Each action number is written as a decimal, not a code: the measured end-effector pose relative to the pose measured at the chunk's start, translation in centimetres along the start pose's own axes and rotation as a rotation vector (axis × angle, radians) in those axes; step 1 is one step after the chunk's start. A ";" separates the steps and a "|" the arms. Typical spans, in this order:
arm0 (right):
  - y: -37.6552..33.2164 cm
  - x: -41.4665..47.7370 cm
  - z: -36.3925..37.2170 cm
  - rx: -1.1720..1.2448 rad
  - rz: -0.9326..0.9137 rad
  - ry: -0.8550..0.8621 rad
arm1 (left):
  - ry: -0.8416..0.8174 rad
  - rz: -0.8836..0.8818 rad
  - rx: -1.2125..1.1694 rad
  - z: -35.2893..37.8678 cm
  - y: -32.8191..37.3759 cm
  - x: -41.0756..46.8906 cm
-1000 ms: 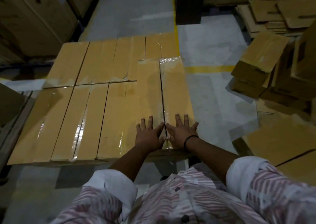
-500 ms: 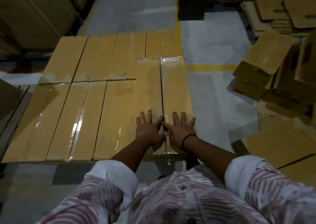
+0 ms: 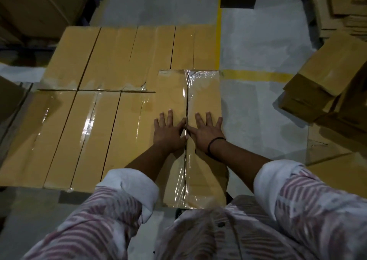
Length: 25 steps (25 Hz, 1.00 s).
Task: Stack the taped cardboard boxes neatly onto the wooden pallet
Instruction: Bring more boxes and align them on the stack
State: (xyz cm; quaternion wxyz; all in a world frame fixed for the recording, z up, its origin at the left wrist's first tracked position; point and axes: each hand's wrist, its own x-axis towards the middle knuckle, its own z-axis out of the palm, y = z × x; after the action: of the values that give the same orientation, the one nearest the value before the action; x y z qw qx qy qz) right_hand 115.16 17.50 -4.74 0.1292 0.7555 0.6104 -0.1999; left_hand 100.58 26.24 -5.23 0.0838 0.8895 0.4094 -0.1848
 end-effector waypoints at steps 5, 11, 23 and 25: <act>3.2 5.7 -3.5 -0.001 -0.008 -0.019 | 0.016 -0.030 0.002 -2.3 -0.1 5.6; 5.6 11.0 -6.9 -0.063 -0.005 -0.029 | -0.009 -0.062 0.049 -5.1 -0.6 11.3; 3.1 4.4 -4.5 -0.061 -0.054 -0.057 | -0.026 -0.039 0.019 -2.1 0.3 3.8; 1.7 1.9 -3.4 -0.067 -0.061 -0.066 | -0.025 -0.027 0.006 -0.8 0.3 0.8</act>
State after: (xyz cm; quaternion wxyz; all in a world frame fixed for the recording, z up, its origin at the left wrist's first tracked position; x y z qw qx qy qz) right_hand 117.66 20.29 -2.71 0.1684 0.7247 0.6349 -0.2081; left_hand 101.48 26.89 -4.78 0.0838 0.8817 0.4197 -0.1984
